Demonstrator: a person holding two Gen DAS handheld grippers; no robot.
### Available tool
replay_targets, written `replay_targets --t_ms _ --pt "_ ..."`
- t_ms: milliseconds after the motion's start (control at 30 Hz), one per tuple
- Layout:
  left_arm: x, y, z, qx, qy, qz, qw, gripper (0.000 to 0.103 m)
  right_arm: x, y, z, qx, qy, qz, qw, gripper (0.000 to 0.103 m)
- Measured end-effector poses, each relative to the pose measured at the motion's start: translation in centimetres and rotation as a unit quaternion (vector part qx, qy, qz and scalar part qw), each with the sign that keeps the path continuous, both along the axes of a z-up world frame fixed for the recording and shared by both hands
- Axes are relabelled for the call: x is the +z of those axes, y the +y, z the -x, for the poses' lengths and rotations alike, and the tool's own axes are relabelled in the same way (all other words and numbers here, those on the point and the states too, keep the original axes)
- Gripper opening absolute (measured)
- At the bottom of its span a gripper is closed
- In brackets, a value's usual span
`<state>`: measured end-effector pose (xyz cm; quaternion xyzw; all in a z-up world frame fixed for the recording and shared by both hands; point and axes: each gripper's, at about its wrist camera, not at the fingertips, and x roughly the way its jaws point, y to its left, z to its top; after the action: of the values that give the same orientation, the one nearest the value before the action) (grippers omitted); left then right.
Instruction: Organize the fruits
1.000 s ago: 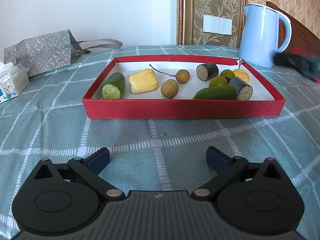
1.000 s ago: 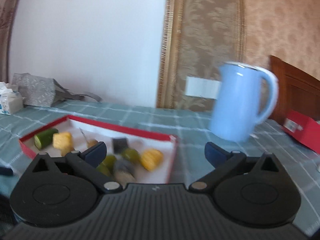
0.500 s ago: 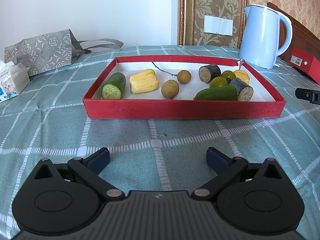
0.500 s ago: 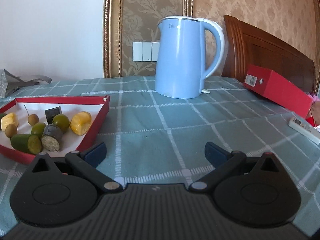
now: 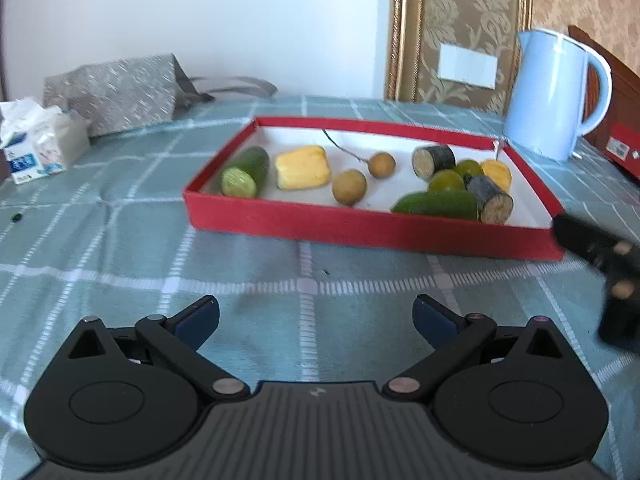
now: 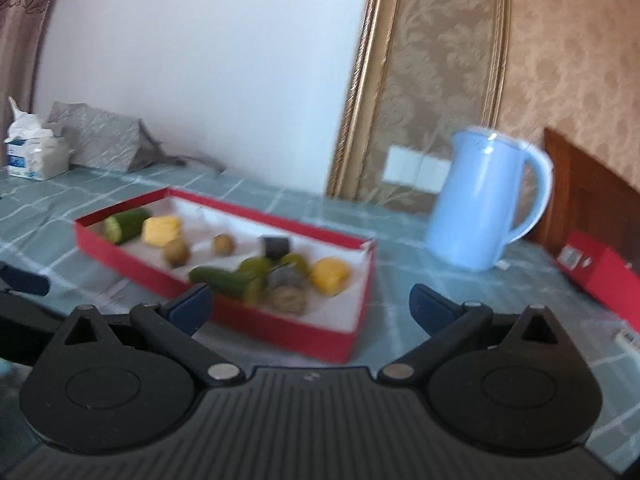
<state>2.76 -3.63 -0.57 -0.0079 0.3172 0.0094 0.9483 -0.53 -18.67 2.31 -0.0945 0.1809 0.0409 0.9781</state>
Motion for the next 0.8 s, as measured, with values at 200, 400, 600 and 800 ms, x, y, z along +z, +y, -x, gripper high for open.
replay_targets --t_ms 200,400,600,800 --pt "0.9 0.6 0.9 0.024 -0.007 0.021 0.9995 0.103 0.2 0.7 0.2 -0.023 0.001 -0.016 1.000 0.103" --pt "1.3 1.1 1.4 0.034 -0.009 0.021 0.9992 0.103 0.0 0.4 -0.1 -0.030 0.024 -0.043 0.998 0.103" --pt "2.3 0.6 2.2 0.044 -0.027 -0.003 0.9987 0.103 -0.3 0.4 0.5 -0.031 0.030 -0.057 0.997 0.103" --pt "3.3 0.6 2.9 0.053 -0.047 -0.008 0.9974 0.103 -0.5 0.0 1.0 -0.040 0.036 -0.070 0.996 0.103"
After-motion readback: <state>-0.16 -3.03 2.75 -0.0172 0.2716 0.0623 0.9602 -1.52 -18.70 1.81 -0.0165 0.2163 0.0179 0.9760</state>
